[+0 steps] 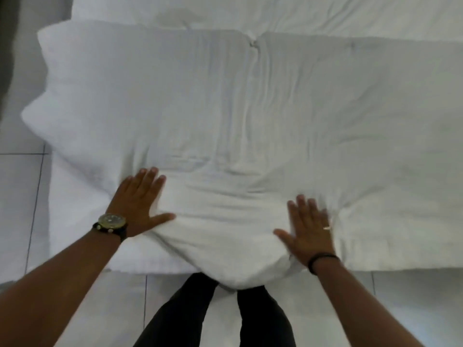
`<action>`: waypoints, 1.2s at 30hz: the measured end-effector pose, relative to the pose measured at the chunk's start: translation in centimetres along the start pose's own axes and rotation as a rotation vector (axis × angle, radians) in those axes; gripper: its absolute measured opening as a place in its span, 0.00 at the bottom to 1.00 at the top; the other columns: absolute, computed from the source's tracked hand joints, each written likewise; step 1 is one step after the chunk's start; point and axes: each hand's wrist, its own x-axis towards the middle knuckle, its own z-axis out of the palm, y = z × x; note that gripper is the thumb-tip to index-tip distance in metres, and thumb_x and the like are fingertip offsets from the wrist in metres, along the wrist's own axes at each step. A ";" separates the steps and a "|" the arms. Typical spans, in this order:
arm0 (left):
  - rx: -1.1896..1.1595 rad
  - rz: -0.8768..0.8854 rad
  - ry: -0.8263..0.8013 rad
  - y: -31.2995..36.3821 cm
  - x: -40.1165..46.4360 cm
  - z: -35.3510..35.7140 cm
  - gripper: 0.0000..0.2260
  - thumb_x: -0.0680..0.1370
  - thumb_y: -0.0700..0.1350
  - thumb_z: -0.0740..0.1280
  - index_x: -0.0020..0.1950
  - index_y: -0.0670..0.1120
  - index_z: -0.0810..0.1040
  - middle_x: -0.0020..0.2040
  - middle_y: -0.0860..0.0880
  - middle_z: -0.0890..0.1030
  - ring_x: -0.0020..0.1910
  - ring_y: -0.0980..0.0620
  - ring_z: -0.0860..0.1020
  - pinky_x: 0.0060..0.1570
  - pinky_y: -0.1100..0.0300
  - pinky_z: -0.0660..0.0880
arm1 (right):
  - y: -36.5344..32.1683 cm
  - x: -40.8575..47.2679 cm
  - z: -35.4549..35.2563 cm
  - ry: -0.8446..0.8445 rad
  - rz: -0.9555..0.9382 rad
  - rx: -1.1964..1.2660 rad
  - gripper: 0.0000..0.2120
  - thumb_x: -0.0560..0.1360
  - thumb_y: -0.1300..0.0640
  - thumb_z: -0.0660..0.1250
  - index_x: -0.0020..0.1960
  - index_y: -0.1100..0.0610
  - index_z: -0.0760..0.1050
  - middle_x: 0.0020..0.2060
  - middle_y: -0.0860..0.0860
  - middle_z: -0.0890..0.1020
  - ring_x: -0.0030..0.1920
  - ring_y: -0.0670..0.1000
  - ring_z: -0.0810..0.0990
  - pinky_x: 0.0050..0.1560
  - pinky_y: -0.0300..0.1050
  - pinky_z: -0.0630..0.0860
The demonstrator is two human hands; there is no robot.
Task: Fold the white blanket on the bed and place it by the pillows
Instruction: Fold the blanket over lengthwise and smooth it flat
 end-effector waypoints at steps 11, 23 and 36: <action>-0.762 -0.711 0.146 5.1 -11.2 3.7 0.12 0.81 0.40 0.61 0.61 0.38 0.79 0.62 0.37 0.78 0.60 0.38 0.76 0.61 0.50 0.71 | -9.6 -10.1 1.3 -0.062 -0.540 -0.064 0.45 0.67 0.25 0.59 0.76 0.50 0.61 0.76 0.61 0.60 0.74 0.69 0.56 0.68 0.73 0.53; -0.832 -0.166 0.231 16.5 -7.4 -2.0 0.57 0.66 0.62 0.76 0.80 0.51 0.39 0.81 0.45 0.48 0.78 0.47 0.56 0.70 0.53 0.63 | -15.1 -3.6 -12.8 0.448 -0.070 0.562 0.13 0.78 0.52 0.65 0.55 0.60 0.78 0.46 0.58 0.84 0.46 0.60 0.81 0.44 0.49 0.75; -0.534 -0.214 0.407 7.6 0.5 -8.9 0.15 0.73 0.41 0.67 0.59 0.50 0.77 0.58 0.44 0.78 0.55 0.39 0.77 0.48 0.47 0.76 | -16.1 -4.4 -14.1 0.401 0.180 0.752 0.25 0.76 0.41 0.65 0.31 0.55 0.59 0.24 0.48 0.65 0.26 0.48 0.62 0.27 0.43 0.59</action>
